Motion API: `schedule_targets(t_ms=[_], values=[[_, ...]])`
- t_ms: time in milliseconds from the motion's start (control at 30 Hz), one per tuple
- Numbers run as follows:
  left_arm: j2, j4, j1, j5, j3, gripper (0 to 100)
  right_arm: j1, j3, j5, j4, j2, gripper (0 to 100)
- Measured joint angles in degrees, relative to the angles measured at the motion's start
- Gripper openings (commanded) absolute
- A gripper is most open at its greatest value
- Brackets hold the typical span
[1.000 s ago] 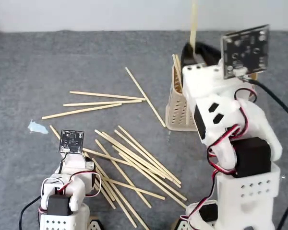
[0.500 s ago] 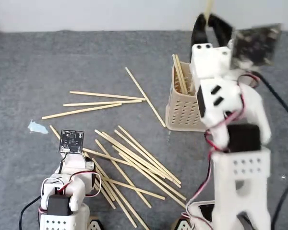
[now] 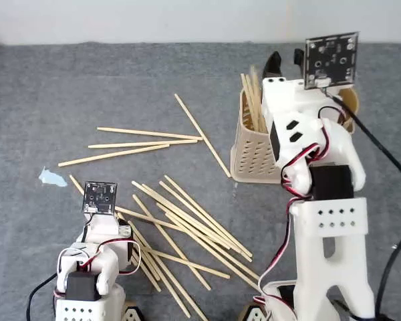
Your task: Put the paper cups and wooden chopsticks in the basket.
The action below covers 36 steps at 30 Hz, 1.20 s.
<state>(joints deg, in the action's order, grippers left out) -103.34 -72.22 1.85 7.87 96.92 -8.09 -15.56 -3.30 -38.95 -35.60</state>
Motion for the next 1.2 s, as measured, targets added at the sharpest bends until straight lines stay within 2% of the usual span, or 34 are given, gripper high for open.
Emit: schedule_targets(t_ms=[267,367,467,667,900,1200], values=[[0.0,0.0,0.0,0.0,0.0,1,-14.42,8.88,0.0,-26.2,0.0,11.9],[0.0,0.0,0.0,0.0,0.0,1,-19.34,7.3,0.0,-31.21,-0.09,11.9],[0.0,0.0,0.0,0.0,0.0,1,-23.47,2.29,0.0,-31.74,0.26,11.9],[0.0,0.0,0.0,0.0,0.0,1,-26.64,-7.65,0.0,-28.04,4.31,12.0],[0.0,0.0,0.0,0.0,0.0,1,-27.16,-7.91,0.0,-25.67,19.78,18.2],[0.0,0.0,0.0,0.0,0.0,1,-30.68,0.26,0.0,-25.76,40.09,18.4]])
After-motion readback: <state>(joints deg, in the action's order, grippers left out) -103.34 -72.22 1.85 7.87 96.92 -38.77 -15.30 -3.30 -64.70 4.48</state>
